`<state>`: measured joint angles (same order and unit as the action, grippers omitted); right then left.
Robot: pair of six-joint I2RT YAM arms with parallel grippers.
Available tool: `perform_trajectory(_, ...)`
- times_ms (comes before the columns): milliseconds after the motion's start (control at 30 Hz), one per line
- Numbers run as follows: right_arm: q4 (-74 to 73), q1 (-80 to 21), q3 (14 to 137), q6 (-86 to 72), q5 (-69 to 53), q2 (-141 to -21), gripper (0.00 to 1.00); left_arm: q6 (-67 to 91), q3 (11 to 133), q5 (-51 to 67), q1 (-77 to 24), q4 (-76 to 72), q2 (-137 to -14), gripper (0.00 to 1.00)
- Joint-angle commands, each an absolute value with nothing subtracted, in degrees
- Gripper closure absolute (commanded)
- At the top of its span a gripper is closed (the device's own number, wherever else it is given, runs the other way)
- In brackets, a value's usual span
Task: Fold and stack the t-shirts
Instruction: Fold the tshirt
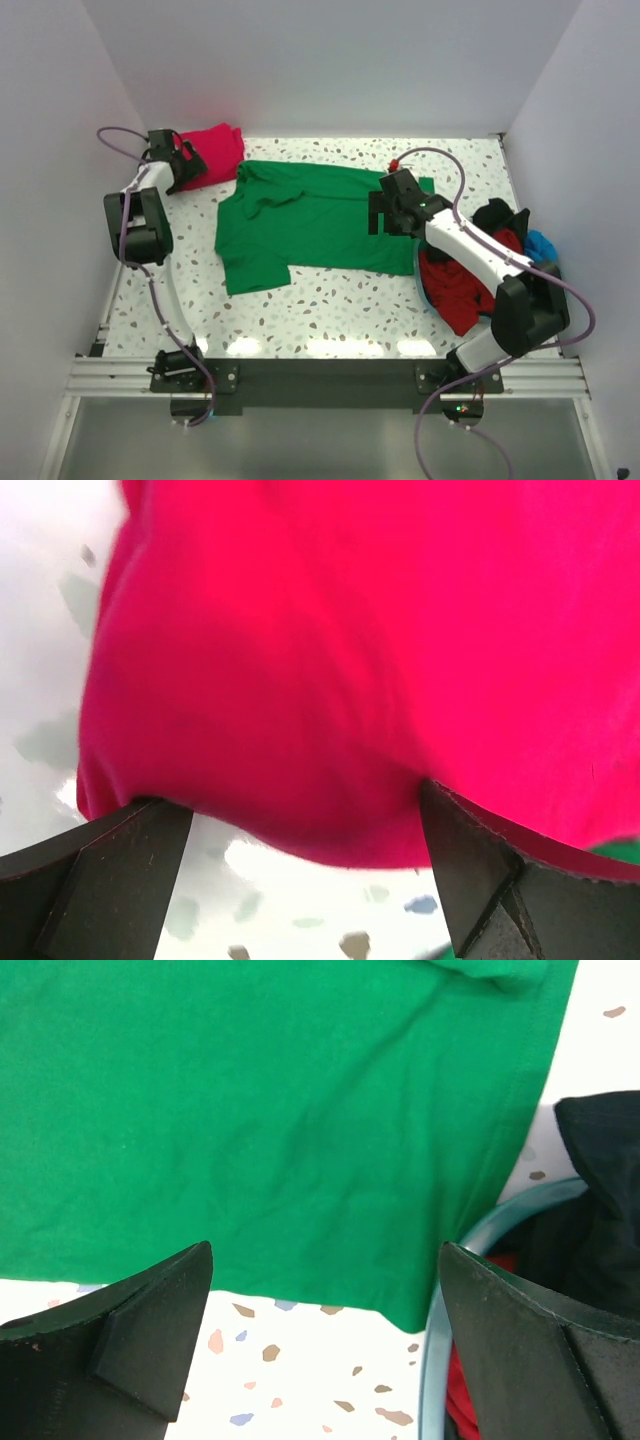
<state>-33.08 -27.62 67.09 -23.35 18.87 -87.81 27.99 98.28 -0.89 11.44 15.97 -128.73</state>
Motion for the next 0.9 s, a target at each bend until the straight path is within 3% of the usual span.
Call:
perform_trajectory(0,-33.9,-27.5,66.5,-23.9,22.0,-84.6,0.01,26.5,103.3,-2.1,14.8,16.0,-131.1,0.00)
perform_trajectory(233,-34.6,-27.5,66.0,-23.9,22.1,-84.5,0.01,27.2,105.6,1.3,16.3,16.1,-131.7,0.00)
perform_trajectory(400,-34.9,-27.5,66.2,-22.9,21.4,-83.8,0.01,27.6,105.3,0.6,16.0,20.4,-124.7,0.00)
perform_trajectory(567,-33.2,-28.4,65.5,-23.5,17.7,-83.4,0.01,31.4,87.9,0.8,14.1,21.9,-106.1,0.00)
perform_trajectory(700,-32.5,-31.0,66.3,-23.3,17.7,-86.1,0.01,32.2,69.1,-2.1,5.1,19.2,-94.1,0.00)
perform_trajectory(867,-33.5,-32.0,69.7,-26.5,20.4,-92.1,0.01,30.8,67.3,-3.1,-6.9,18.0,-94.3,0.00)
